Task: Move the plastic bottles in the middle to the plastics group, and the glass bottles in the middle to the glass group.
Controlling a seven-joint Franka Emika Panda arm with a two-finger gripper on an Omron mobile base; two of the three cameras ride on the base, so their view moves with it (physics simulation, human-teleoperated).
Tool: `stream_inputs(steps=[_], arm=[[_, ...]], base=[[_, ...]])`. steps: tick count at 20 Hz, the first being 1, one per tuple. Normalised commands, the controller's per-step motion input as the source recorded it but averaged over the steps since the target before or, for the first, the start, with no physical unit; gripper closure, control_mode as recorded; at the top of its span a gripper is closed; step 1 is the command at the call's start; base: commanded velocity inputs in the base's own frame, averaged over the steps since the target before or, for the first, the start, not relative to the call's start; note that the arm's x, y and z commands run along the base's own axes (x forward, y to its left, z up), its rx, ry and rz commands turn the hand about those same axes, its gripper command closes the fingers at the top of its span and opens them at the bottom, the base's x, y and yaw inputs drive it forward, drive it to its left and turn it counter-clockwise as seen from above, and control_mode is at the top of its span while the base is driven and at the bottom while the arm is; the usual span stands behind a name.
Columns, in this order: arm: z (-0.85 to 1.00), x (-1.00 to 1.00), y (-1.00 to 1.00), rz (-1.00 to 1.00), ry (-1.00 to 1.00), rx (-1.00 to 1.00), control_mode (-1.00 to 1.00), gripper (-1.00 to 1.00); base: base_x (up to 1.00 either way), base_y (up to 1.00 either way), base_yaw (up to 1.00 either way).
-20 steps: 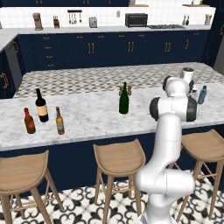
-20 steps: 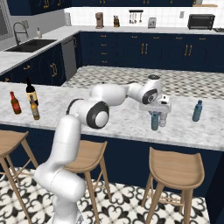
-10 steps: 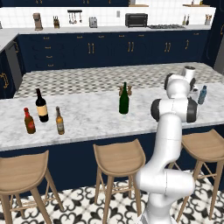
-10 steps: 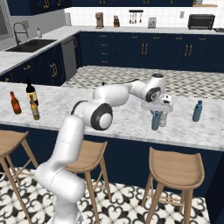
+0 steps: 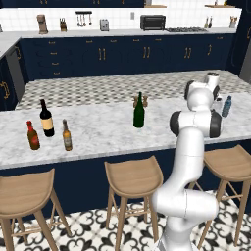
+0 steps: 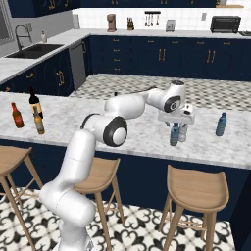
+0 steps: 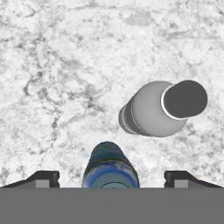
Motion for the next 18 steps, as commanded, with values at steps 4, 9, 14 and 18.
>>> stream_inputs(steps=[4, 9, 14, 18], arm=[[0.49, -0.09, 0.14, 0.0, 0.0, 0.0, -1.0, -1.0], [0.38, -0.28, 0.37, 0.0, -0.04, -0.02, -1.0, -1.0], [0.2, -0.4, 0.83, 0.02, -0.04, -0.14, -1.0, -1.0], [0.01, -0.26, 1.0, 0.08, -0.01, -0.2, -1.0, -1.0]], base=[[0.0, 0.0, 0.0], [0.0, 0.0, 0.0], [0.0, 0.0, 0.0], [0.0, 0.0, 0.0]])
